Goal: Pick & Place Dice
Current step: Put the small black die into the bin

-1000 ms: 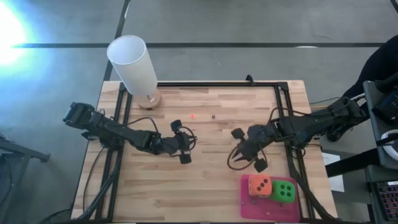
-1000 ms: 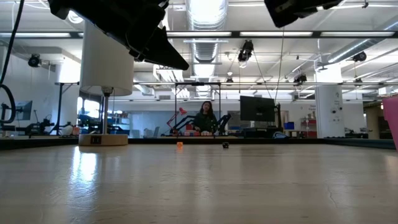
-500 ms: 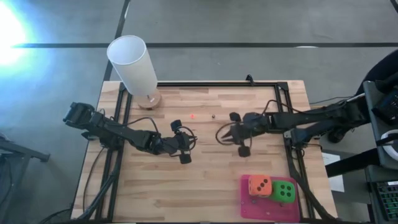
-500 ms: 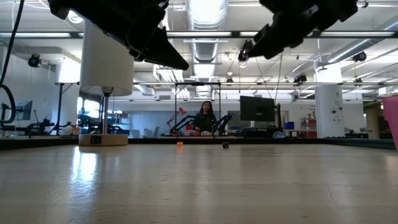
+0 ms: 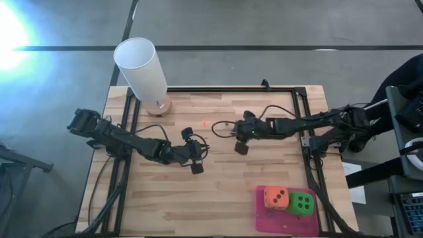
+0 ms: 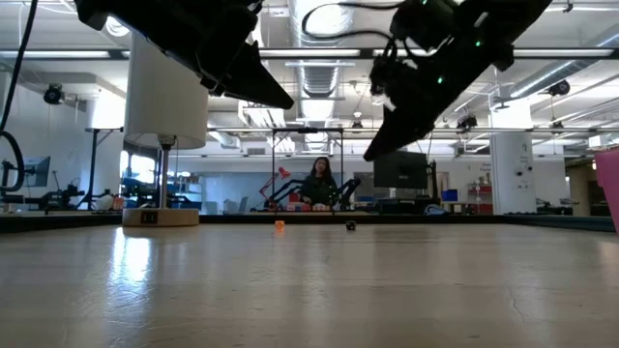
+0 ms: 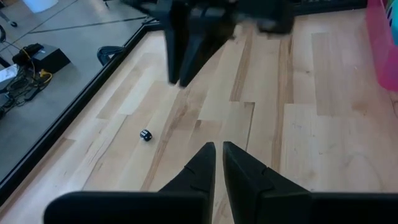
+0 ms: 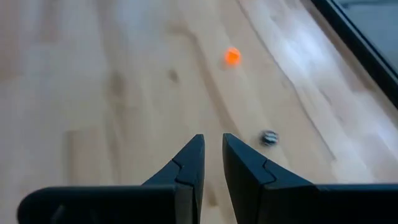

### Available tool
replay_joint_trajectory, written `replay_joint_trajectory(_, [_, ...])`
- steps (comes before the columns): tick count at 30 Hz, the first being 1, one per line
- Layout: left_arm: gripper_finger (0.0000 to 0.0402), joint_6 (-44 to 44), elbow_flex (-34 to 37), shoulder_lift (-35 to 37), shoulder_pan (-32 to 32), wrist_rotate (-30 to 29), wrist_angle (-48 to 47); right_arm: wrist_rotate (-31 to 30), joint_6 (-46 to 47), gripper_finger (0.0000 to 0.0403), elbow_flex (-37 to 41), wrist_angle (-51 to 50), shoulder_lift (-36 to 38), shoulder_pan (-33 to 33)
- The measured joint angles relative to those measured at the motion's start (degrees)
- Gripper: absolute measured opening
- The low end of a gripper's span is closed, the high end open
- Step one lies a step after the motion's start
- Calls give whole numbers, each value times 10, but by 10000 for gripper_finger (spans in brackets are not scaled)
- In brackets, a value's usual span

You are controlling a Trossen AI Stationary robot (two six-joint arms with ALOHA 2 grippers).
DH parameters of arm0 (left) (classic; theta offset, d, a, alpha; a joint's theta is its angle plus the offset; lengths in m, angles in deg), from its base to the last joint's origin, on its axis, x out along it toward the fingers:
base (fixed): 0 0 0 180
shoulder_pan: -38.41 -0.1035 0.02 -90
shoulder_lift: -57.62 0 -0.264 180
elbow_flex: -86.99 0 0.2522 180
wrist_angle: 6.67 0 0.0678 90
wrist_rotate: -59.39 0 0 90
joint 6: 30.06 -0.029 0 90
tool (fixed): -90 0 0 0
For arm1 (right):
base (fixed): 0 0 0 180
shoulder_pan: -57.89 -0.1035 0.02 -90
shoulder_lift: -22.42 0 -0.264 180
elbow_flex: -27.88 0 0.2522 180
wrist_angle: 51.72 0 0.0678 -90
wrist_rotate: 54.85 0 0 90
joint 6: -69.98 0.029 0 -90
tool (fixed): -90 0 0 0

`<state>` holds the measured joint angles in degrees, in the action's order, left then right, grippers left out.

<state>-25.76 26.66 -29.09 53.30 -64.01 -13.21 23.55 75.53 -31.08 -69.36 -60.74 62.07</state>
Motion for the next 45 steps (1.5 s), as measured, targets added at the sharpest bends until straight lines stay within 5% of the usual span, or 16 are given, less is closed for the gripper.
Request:
replay_joint_trajectory(5, [35,0,0,0,0,0,-2,-46,14,52,-2,1,-31,5])
replay_joint_trajectory(20, [36,2,0,0,0,0,-4,-50,65,57,-4,38,-49,25])
replay_joint_trajectory(35, [36,2,0,0,0,0,-2,-9,95,170,-6,53,-71,58])
replay_joint_trajectory(45, [36,2,-1,0,0,0,-2,29,65,191,-7,63,-125,116])
